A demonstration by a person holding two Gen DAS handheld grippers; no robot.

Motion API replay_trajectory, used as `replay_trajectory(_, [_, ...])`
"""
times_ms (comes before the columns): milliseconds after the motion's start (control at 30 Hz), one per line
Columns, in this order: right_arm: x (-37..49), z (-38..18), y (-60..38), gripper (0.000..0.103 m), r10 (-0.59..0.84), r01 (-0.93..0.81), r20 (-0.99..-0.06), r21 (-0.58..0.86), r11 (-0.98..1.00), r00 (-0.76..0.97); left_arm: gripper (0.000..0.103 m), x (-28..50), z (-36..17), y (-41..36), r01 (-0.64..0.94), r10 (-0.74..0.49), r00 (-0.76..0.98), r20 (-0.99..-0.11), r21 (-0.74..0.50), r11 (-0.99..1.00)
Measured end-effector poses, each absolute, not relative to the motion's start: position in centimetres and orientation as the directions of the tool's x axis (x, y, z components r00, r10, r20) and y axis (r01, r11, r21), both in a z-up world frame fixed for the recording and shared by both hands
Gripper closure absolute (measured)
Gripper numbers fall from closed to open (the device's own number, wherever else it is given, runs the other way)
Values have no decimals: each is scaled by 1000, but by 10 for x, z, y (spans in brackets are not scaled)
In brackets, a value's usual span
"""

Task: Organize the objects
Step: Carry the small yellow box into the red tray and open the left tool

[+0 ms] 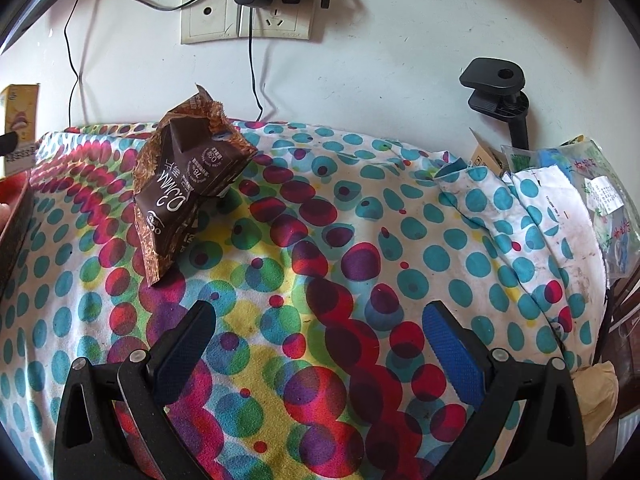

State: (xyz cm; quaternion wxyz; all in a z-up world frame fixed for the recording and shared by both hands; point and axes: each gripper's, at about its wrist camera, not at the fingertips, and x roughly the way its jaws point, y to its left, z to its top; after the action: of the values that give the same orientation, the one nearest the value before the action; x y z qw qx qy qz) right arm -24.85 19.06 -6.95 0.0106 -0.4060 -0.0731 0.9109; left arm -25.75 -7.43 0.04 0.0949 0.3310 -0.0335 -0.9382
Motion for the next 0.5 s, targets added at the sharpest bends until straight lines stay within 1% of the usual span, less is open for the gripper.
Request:
replay_trajectory(267, [-246,-70,178,0,91,78,-727,-195,-978,-680,72,-229,17,-138,223,-256,-743,-618,132,-966])
replay_trajectory(500, [-247,-72,172,0,89,105,-733,-214,-971,-674,72,-168,26,-219,268,-281,-724,-630,119,-956])
